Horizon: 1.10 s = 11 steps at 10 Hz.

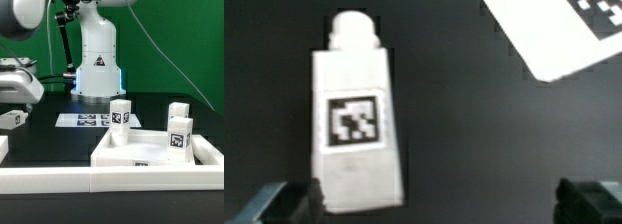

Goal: Assemble square table

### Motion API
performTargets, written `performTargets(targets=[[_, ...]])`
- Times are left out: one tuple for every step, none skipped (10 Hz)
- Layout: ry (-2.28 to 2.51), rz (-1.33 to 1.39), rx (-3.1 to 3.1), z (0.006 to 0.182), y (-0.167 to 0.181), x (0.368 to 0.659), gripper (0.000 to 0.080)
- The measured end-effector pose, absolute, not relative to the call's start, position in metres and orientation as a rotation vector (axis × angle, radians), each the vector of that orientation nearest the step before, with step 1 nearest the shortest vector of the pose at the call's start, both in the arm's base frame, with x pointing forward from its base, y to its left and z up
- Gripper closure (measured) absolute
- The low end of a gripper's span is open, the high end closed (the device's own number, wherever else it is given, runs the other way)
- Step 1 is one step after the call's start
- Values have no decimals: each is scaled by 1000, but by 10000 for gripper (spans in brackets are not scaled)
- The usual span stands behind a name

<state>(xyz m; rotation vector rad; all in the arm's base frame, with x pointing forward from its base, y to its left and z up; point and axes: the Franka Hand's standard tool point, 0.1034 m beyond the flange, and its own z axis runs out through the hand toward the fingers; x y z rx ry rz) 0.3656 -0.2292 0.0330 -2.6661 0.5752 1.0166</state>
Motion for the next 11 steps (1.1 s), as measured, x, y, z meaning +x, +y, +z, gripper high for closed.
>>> performTargets(targets=[[574, 1012, -2673, 30, -233, 364, 151], [567, 1007, -2677, 31, -231, 366, 151], [567, 1007, -2678, 31, -231, 366, 151], [567, 1007, -2678, 30, -231, 366, 151], [568, 1008, -2677, 30, -231, 365, 151], [561, 1016, -2668, 26, -237, 358, 151], [577, 1040, -2648, 23, -241, 352, 151], [584, 1056, -2639, 21, -243, 348, 151], [582, 1116, -2606, 21, -247, 342, 151], [585, 1180, -2560, 20, -246, 339, 151], [576, 1261, -2507, 19, -246, 337, 151]])
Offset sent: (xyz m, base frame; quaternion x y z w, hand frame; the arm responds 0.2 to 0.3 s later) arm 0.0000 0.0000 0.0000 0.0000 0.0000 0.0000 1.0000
